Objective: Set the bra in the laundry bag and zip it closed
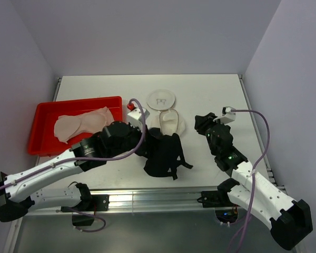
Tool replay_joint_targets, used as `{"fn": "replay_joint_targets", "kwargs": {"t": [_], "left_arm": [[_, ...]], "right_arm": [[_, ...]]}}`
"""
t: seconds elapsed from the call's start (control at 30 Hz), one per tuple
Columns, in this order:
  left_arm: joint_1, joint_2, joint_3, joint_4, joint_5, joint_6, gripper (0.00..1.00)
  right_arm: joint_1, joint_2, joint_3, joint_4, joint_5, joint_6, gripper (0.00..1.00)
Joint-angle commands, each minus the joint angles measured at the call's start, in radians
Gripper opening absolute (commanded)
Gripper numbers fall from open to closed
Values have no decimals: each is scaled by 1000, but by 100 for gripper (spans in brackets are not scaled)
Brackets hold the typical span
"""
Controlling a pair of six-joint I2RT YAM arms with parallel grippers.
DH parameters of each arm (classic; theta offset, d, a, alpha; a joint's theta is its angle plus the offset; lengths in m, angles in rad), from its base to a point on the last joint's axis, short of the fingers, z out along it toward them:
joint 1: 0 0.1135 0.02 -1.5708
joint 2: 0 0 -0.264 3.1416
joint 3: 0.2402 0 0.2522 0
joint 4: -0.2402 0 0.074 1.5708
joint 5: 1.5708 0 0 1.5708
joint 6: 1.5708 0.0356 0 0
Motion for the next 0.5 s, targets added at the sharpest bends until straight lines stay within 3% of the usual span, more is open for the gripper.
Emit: {"fn": "replay_joint_targets", "kwargs": {"t": [0.0, 0.1, 0.2, 0.27, 0.3, 0.33, 0.4, 0.47], "left_arm": [[-39, 72, -13, 45, 43, 13, 0], [-91, 154, -42, 74, -13, -18, 1], [-93, 239, -39, 34, -135, -70, 22], [-93, 274, -46, 49, -190, -81, 29], [-93, 279, -50, 62, -196, -87, 53], [-93, 281, -53, 74, -193, -85, 65], [-93, 253, -62, 114, -184, -82, 80], [-93, 215, -76, 155, -189, -75, 82]], "right_arm": [[3, -42, 7, -12, 74, -3, 38], [3, -51, 19, -23, 51, -24, 40], [3, -27, 67, -81, -1, -47, 43], [3, -10, 97, -124, -34, -63, 44], [3, -7, 108, -144, -45, -66, 44], [3, -8, 126, -155, -59, -69, 44], [3, -13, 139, -221, -117, -90, 45], [3, -8, 154, -271, -195, -136, 46]]}}
